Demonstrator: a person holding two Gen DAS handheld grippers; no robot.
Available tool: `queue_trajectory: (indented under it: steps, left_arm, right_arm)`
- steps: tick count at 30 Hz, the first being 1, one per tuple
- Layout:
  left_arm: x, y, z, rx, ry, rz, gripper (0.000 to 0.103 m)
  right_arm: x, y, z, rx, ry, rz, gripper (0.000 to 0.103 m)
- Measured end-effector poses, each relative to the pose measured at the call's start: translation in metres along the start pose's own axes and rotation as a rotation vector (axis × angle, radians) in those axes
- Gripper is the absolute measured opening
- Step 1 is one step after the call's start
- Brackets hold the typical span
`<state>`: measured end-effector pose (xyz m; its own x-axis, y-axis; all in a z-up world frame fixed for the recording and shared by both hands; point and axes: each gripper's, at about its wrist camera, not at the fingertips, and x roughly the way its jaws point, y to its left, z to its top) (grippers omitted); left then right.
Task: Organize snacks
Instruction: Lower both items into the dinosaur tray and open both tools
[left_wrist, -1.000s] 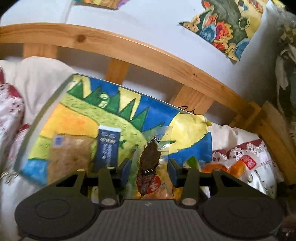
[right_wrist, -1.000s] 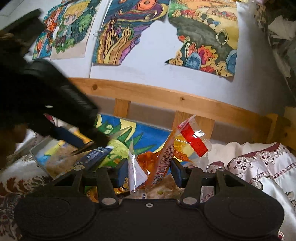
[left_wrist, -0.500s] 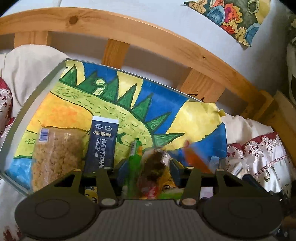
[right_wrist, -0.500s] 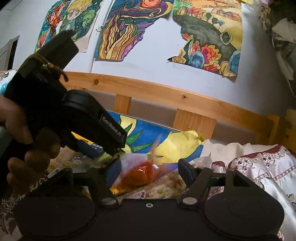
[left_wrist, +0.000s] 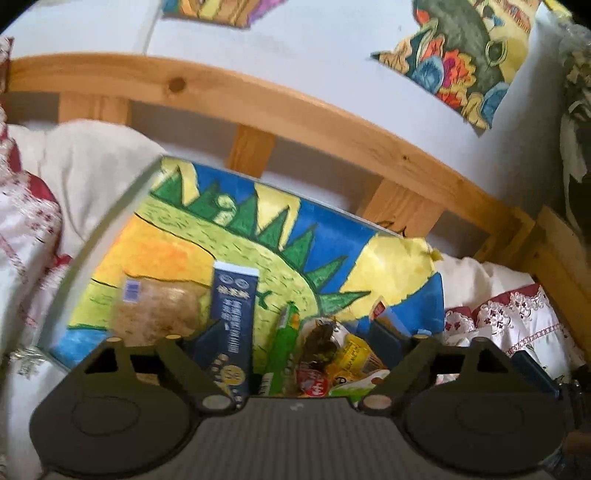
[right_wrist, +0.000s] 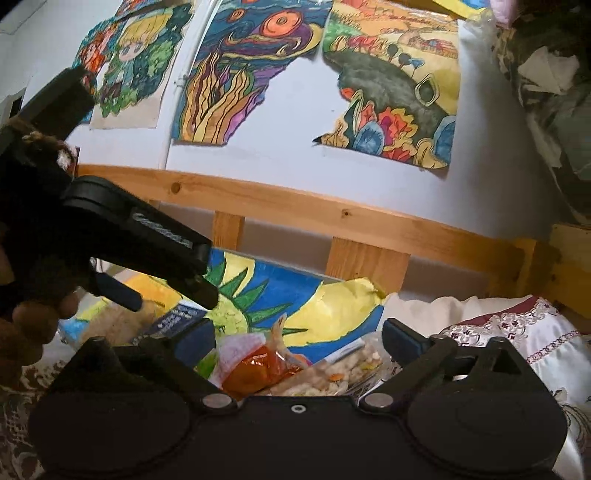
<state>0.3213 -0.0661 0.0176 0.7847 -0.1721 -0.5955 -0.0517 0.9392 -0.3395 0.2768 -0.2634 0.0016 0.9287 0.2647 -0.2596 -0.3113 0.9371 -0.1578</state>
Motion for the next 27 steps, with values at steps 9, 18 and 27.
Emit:
queue_trajectory:
  steps: [9, 18, 27]
  left_arm:
    - [-0.052, 0.017, -0.011, 0.000, -0.098, 0.058, 0.100]
    - [-0.095, 0.026, -0.028, 0.000, -0.135, 0.074, 0.102]
    - [-0.135, 0.037, -0.051, 0.001, -0.128, 0.045, 0.102]
  right_arm:
    - [-0.027, 0.003, 0.012, 0.052, -0.047, -0.002, 0.102]
    - [-0.062, 0.007, 0.016, 0.075, -0.055, 0.013, 0.102]
    - [-0.094, 0.017, 0.015, 0.103, -0.060, 0.021, 0.102]
